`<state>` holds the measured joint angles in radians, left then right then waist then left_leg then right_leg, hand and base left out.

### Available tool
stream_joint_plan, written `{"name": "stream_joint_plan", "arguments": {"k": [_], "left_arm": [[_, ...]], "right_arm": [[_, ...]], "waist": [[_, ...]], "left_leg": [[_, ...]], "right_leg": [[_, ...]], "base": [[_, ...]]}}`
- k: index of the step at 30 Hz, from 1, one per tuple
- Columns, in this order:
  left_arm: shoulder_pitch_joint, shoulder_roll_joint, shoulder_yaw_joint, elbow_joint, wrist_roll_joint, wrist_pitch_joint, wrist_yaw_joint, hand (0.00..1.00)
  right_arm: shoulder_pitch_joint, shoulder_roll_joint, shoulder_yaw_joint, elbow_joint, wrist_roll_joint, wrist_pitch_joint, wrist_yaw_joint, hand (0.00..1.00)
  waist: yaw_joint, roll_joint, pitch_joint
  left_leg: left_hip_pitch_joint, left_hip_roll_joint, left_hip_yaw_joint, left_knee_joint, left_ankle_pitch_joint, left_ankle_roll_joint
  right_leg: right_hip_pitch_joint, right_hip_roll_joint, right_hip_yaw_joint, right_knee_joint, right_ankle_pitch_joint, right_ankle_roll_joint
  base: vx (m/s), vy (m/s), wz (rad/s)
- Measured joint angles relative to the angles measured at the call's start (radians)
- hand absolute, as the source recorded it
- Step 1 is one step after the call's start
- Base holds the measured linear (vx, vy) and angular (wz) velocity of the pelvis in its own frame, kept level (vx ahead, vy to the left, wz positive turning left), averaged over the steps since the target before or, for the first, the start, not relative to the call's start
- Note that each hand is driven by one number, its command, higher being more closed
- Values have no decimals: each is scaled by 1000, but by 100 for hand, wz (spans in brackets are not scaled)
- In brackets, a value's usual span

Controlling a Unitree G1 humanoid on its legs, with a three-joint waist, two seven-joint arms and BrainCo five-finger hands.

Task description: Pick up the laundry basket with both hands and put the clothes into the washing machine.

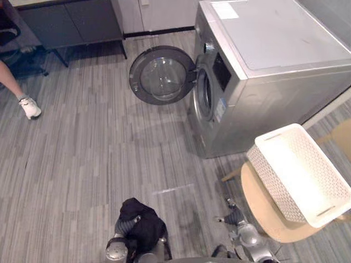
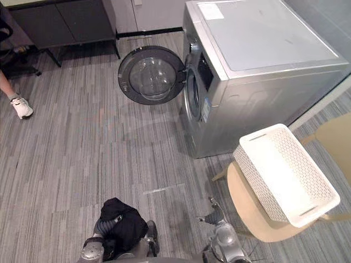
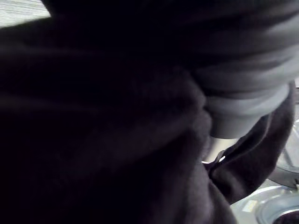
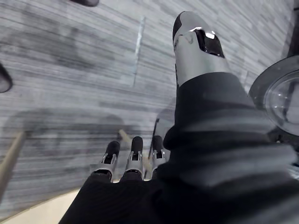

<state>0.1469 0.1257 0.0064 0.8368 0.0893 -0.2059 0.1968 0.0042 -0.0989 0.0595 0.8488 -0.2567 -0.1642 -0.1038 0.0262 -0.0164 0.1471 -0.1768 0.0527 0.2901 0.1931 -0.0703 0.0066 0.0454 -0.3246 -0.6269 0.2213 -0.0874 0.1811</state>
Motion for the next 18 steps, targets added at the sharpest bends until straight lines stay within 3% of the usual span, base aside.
{"name": "stream_joint_plan", "arguments": {"k": [1,2,3,4,5,6,8,10,11,12,13,14,16,17,18], "left_arm": [[1,-6,-3,-2,0,-1,-1,100],[1,-2,-4,-3,0,-1,0,100],[-1,2,-6,-3,0,0,-1,100],[-17,9,-14,-3,0,2,0,100],[-21,19,-14,-3,0,3,1,100],[-30,29,-13,-2,0,3,5,100],[-44,34,-13,0,0,3,6,100],[-62,24,-16,0,0,4,5,100],[-76,17,-28,0,0,2,4,100],[-78,19,-49,0,3,1,0,100],[-76,17,-55,0,3,1,0,100],[-74,0,-55,6,4,2,0,100],[-78,-8,-56,8,10,0,-1,100],[-71,-17,-51,8,13,1,-2,100],[-51,-26,-40,7,13,2,-1,100]], "right_arm": [[0,-5,0,-2,0,3,0,0],[6,-8,6,-14,0,13,0,0],[9,-7,10,-13,0,15,-1,0],[18,-2,22,-13,1,15,1,0],[22,1,30,-16,1,15,2,0],[26,0,38,-31,8,15,2,0],[21,-9,38,-59,13,12,0,0],[18,-27,37,-62,22,9,-2,0],[25,-37,36,-64,23,9,-3,0],[38,-39,35,-69,31,10,-2,0],[44,-38,35,-74,33,10,-2,0],[48,-46,32,-78,33,11,0,0],[19,-45,31,-91,32,8,0,0],[18,-46,35,-99,32,5,0,0],[23,-38,42,-99,32,6,-1,0]], "waist": [[-4,8,2],[-15,8,4],[-19,9,8],[-37,15,20],[-43,11,28],[-49,6,41],[-56,1,63],[-73,11,75],[-76,6,77],[-77,0,79],[-80,-6,75],[-94,12,69],[-94,37,68],[-90,58,74],[-76,67,73]], "left_leg": [[4,-18,-27,37,-46,10],[33,-44,-65,58,-81,30],[42,-51,-84,64,-92,35],[56,-52,-137,73,-108,53],[75,-55,-175,67,-116,57],[109,-56,-217,53,-128,58],[147,-62,-255,48,-139,57],[191,-67,-315,39,-155,44],[227,-71,-353,16,-164,29],[266,-81,-388,9,-192,-15],[284,-82,-399,13,-205,-32],[297,-66,-409,49,-220,-59],[208,-28,-357,259,-189,-118],[135,19,-290,464,-131,-176],[68,98,-226,666,-71,-166]], "right_leg": [[-25,-56,28,150,-13,-21],[-110,-116,142,380,8,-139],[-150,-116,218,456,28,-175],[-217,-53,366,582,-62,-121],[-250,15,423,622,-126,-111],[-307,100,455,619,-182,-120],[-384,159,445,549,-194,-132],[-449,202,428,367,-170,-123],[-460,211,427,229,-111,-127],[-460,217,439,130,7,-156],[-455,214,442,138,64,-178],[-446,209,431,185,89,-217],[-408,236,409,175,34,-237],[-346,278,404,131,19,-255],[-263,329,421,74,9,-276]], "base": [[169,233,66],[261,285,75],[321,220,99],[328,120,101],[414,50,130],[358,32,108],[369,-5,94],[349,-55,102],[613,-153,119],[619,-185,118],[674,-232,111],[563,-210,70],[549,-216,28],[536,-210,-39],[536,-189,-57]]}}
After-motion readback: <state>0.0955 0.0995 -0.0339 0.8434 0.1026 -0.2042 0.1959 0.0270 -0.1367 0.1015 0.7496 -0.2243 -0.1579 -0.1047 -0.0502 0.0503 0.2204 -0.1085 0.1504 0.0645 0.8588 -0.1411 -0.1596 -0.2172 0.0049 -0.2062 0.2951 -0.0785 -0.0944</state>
